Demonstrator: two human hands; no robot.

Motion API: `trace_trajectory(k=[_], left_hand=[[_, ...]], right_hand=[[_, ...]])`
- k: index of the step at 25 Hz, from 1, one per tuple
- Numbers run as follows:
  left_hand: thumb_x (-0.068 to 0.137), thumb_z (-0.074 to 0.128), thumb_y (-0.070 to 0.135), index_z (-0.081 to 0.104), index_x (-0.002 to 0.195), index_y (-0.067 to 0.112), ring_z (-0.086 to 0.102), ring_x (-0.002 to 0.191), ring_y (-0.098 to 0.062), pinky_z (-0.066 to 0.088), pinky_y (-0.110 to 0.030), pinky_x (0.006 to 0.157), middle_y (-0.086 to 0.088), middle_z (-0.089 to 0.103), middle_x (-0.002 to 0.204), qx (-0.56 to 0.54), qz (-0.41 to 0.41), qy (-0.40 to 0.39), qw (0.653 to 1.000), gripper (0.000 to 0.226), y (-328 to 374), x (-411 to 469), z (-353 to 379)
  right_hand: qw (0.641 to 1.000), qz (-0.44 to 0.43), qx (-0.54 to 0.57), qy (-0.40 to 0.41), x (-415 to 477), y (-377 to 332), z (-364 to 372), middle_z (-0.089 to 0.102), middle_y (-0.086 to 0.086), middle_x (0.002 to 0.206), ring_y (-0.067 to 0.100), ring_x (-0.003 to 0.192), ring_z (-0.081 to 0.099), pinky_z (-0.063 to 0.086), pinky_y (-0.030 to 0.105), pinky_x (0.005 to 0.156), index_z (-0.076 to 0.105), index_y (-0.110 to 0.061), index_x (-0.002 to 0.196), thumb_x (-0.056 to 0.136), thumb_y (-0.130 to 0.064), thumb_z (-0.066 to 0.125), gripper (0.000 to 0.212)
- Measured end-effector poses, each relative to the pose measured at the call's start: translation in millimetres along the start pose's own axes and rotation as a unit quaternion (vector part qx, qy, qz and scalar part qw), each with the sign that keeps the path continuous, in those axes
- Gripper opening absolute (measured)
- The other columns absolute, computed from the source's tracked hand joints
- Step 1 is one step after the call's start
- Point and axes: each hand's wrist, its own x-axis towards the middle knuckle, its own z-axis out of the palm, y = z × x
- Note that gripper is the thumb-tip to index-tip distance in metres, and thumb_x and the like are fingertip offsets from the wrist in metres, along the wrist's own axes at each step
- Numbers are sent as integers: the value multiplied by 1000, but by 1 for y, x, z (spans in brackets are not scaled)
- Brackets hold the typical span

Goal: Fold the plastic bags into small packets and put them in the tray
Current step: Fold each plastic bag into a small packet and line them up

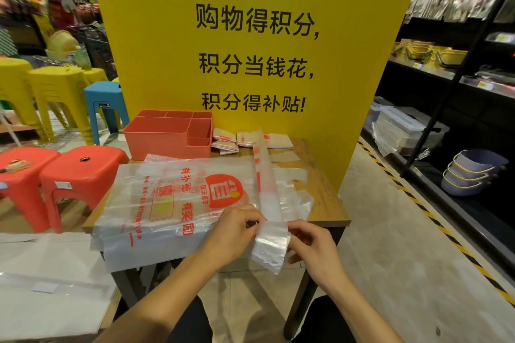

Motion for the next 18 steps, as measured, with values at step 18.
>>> trace_trajectory(k=[18], left_hand=[[98, 69, 37, 79, 86, 23, 73, 69, -15, 65, -39, 70, -1, 74, 74, -148, -197, 56, 967, 21, 33, -19, 15]], right_hand=[[987, 132, 91, 24, 6, -11, 15, 70, 2, 79, 30, 89, 76, 65, 49, 71, 74, -13, 75, 98, -33, 70, 31]])
